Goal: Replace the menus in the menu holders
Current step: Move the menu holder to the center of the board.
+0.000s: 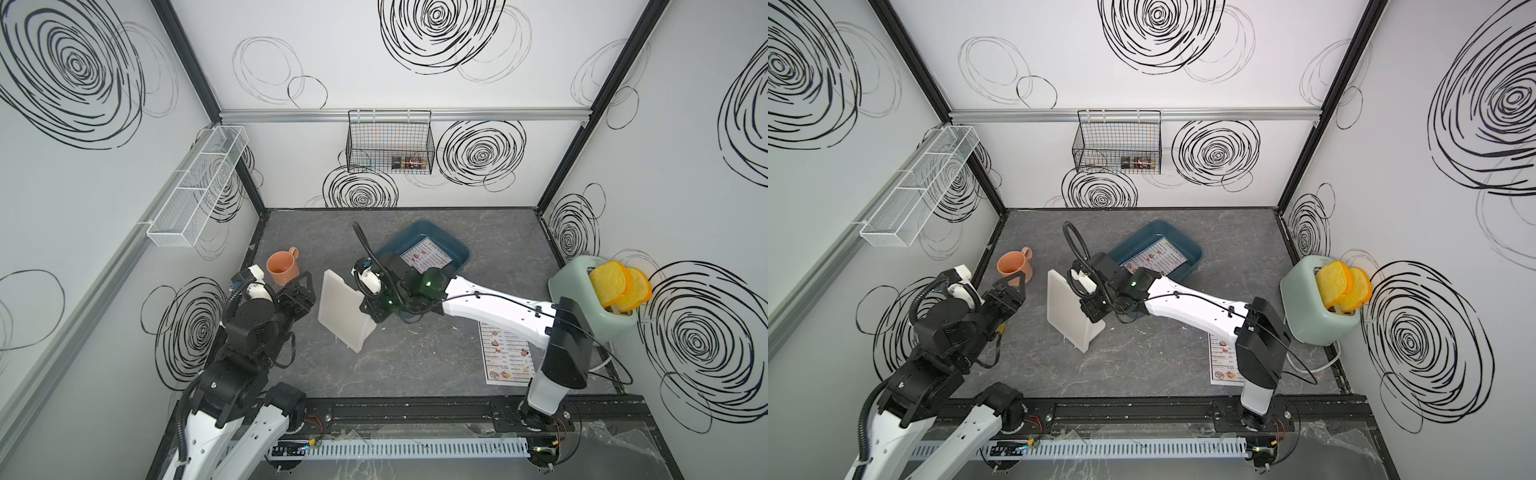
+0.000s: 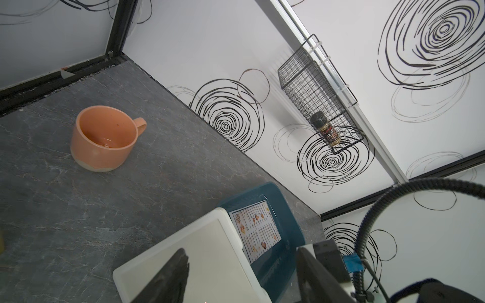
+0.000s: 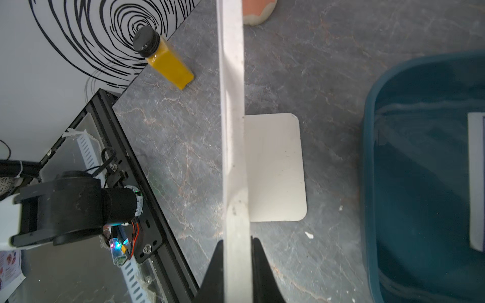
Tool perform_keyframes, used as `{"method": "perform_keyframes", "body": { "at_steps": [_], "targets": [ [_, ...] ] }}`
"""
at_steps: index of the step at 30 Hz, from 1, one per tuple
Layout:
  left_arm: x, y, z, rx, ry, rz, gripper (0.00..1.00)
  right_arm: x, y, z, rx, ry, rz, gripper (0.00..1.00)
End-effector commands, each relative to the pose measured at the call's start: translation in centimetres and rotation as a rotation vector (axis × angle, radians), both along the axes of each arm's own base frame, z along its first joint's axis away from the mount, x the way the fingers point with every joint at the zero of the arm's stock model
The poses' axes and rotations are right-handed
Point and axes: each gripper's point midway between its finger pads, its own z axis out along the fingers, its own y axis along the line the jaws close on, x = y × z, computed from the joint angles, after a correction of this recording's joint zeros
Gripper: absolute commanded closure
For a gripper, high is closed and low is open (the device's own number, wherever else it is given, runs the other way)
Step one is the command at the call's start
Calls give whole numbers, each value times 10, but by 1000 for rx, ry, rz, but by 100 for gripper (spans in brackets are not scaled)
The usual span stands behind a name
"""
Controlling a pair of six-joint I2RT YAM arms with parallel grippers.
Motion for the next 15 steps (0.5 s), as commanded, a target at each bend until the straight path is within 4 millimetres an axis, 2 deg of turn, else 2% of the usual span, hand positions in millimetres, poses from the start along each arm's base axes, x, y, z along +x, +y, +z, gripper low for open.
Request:
{"method": "perform_keyframes", "body": {
  "at_steps": [1, 6, 7, 9, 11, 13, 15],
  "targets": [
    [-5, 11, 8, 3, -11, 49, 31, 3, 26, 20, 82, -32, 70, 97],
    [-7, 10, 7, -2, 2, 44, 31, 4, 42, 7, 74, 7, 97, 85],
    [-7, 10, 8, -4, 4, 41, 31, 3, 45, 8, 78, 10, 104, 80],
    [-6, 7, 10, -8, 5, 31, 30, 5, 46, 16, 86, 16, 106, 63],
    [-4, 3, 16, -14, 5, 8, 29, 11, 42, 35, 103, 24, 99, 48],
    [1, -8, 21, -25, 14, -39, 27, 20, 30, 66, 142, 56, 73, 40],
    [8, -23, 26, -50, 33, -102, 26, 31, 9, 98, 172, 49, 36, 35]
  ]
}}
